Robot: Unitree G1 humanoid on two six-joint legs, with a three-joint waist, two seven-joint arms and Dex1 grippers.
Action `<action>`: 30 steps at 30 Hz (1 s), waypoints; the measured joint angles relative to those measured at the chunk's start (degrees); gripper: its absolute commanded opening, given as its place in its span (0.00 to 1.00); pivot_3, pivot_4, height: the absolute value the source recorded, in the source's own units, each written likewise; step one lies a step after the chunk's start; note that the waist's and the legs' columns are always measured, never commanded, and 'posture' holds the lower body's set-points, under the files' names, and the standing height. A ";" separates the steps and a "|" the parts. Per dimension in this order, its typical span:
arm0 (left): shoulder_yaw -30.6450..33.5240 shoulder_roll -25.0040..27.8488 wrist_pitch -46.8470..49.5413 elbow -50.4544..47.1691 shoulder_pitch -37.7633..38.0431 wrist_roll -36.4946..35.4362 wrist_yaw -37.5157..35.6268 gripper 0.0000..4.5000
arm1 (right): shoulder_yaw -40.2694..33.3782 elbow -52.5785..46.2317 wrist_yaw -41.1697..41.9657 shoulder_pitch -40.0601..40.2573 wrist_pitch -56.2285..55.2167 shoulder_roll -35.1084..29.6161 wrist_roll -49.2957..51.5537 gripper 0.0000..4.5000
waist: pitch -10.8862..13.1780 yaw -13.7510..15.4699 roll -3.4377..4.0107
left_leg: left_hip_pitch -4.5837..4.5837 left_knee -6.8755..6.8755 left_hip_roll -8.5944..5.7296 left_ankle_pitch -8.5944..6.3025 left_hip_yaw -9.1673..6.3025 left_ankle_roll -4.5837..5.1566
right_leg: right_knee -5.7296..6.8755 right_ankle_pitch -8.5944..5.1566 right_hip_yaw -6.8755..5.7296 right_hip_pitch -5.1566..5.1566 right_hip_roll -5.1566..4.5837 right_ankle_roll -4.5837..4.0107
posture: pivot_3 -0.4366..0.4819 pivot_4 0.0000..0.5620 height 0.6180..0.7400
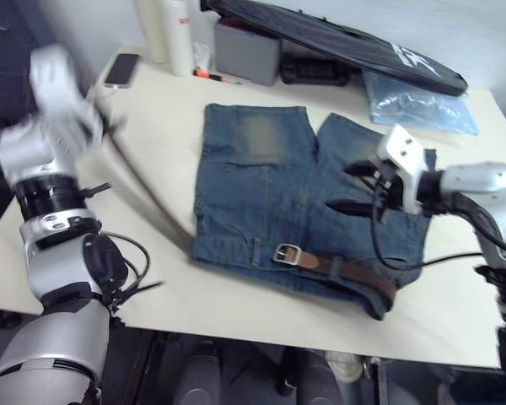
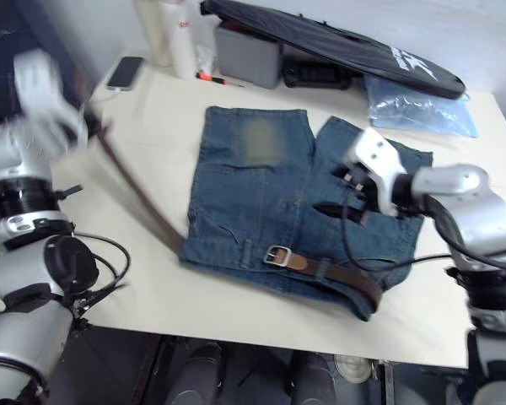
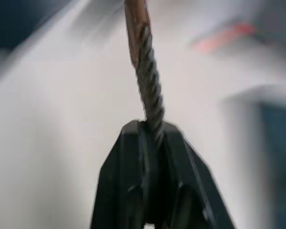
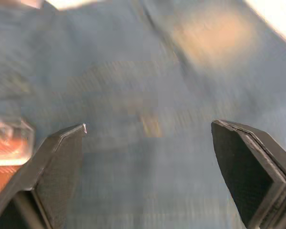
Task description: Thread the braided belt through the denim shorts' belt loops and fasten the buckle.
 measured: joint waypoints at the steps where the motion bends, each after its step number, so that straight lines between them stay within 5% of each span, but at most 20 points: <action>1: -2.99 1.90 -1.05 -4.84 6.24 -0.76 -4.32 0.01 | -1.32 0.88 -0.47 1.38 0.01 -0.63 -0.21 1.00 | -0.05 -0.73 0.25 | 0.64 -0.24 -0.23 -0.38 0.20 0.11 | -0.08 -0.12 -0.19 0.47 -0.23 0.15 | 0.48 0.27 1.00; 2: -9.21 4.63 -2.92 -6.32 11.26 -0.56 -9.94 0.01 | -2.34 1.93 -1.59 2.56 0.14 -0.96 -0.82 1.00 | 0.14 -1.60 0.10 | 1.28 -0.86 -0.30 -0.89 0.26 0.50 | -0.17 -0.42 -0.42 0.56 -0.31 0.20 | 0.48 0.27 1.00; 4: -17.83 6.72 -8.48 -8.22 13.66 0.29 -16.55 0.01 | -2.46 0.71 -2.49 2.58 -0.15 0.25 -0.78 1.00 | 0.52 -2.36 -0.56 | 0.89 -0.54 0.01 -0.82 0.27 0.41 | 0.03 -0.33 -0.44 -0.16 -0.07 0.05 | 0.48 0.27 1.00; 7: -25.71 9.47 -20.41 -11.32 14.14 1.98 -24.12 0.01 | -1.92 -3.13 -3.14 2.54 -1.48 2.12 -0.64 1.00 | 0.62 -2.38 -0.60 | 0.63 0.01 0.15 -0.92 0.37 0.33 | 0.23 -0.30 -0.26 -0.41 0.06 -0.01 | 0.48 0.27 1.00; 22: -25.85 9.62 -34.78 -1.75 10.81 2.72 -29.86 0.01 | -1.54 -9.77 -5.21 5.50 -1.92 1.89 -0.73 1.00 | 0.64 -0.27 -0.57 | 0.79 0.60 0.16 -1.06 0.69 0.60 | 0.37 -0.04 0.17 -0.27 0.05 -0.05 | 0.48 0.27 1.00; 30: -27.80 7.06 -36.93 -2.34 8.13 2.87 -33.09 0.01 | 9.91 -7.26 -4.18 -1.13 -10.77 6.72 -8.15 1.00 | 0.64 -0.56 -0.56 | 0.84 0.67 0.24 -1.10 0.85 0.62 | 0.41 -0.04 0.35 -0.32 0.14 -0.05 | 0.48 0.27 1.00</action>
